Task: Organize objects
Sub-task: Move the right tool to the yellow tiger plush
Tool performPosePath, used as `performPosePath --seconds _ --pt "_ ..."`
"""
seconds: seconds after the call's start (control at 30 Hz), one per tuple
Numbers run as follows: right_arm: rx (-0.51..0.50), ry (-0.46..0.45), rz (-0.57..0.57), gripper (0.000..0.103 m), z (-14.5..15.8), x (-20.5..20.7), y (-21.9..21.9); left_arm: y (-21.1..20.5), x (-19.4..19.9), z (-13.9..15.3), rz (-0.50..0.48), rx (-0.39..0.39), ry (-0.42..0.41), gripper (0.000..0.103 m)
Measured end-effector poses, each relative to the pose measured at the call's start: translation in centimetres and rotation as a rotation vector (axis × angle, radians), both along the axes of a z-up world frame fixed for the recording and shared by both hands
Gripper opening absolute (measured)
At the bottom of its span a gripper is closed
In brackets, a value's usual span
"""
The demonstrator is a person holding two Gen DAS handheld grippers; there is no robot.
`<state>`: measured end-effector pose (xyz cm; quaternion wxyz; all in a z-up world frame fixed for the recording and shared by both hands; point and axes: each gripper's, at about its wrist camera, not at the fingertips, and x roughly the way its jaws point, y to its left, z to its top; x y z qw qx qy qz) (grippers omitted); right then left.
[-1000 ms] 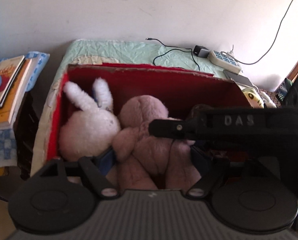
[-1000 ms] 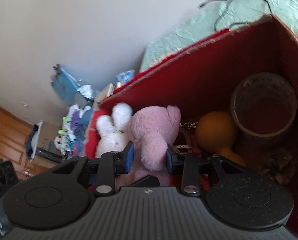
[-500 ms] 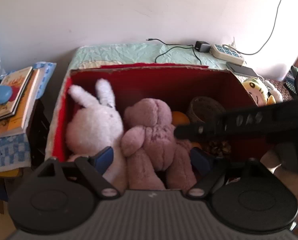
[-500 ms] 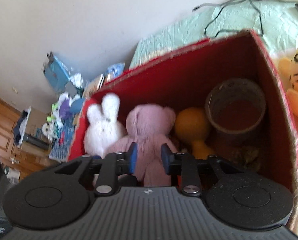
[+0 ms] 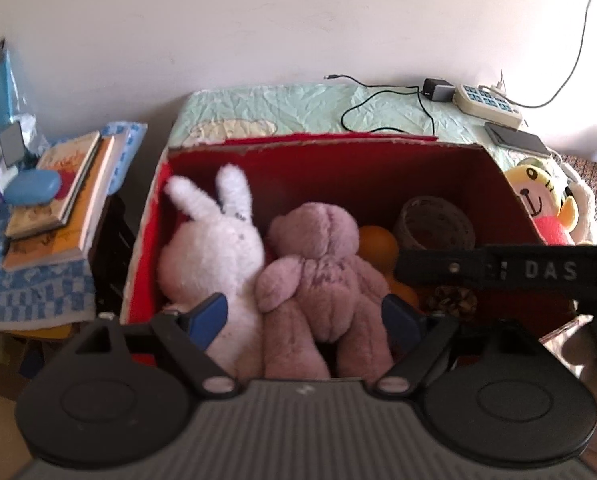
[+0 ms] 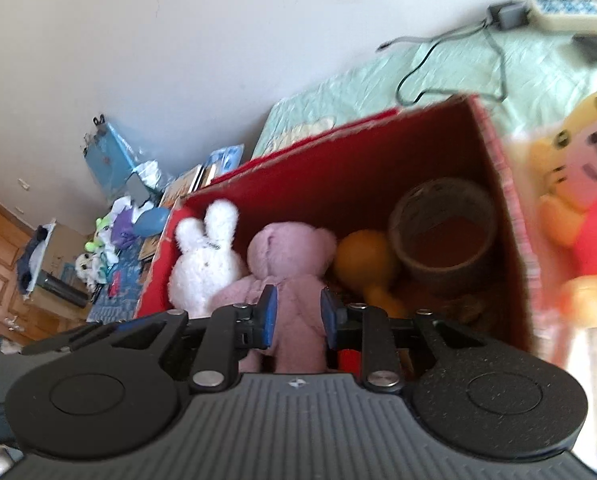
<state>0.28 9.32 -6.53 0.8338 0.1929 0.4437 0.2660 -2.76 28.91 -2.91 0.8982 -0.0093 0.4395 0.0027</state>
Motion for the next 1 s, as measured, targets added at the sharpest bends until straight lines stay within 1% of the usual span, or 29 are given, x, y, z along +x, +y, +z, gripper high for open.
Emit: performPosePath --seconds 0.13,0.27,0.4,0.73,1.0 --pt "-0.017 -0.041 -0.030 0.031 1.1 -1.1 -1.8 -2.2 -0.1 1.0 -0.001 0.058 0.000 0.083" --pt "-0.009 -0.070 -0.057 0.031 2.3 -1.6 -4.1 -4.2 -0.6 2.5 0.003 0.070 -0.025 0.083" --pt "-0.030 -0.094 -0.069 0.031 3.3 -2.4 -6.4 -7.1 -1.1 3.6 -0.006 0.084 -0.048 0.083" --pt "-0.032 -0.108 -0.130 0.031 4.0 -3.7 -14.2 -15.1 -1.1 5.0 -0.055 0.102 -0.074 0.083" --pt "-0.048 -0.105 -0.215 0.031 3.6 -4.1 -21.0 -21.8 -0.7 5.0 -0.143 0.096 -0.073 0.082"
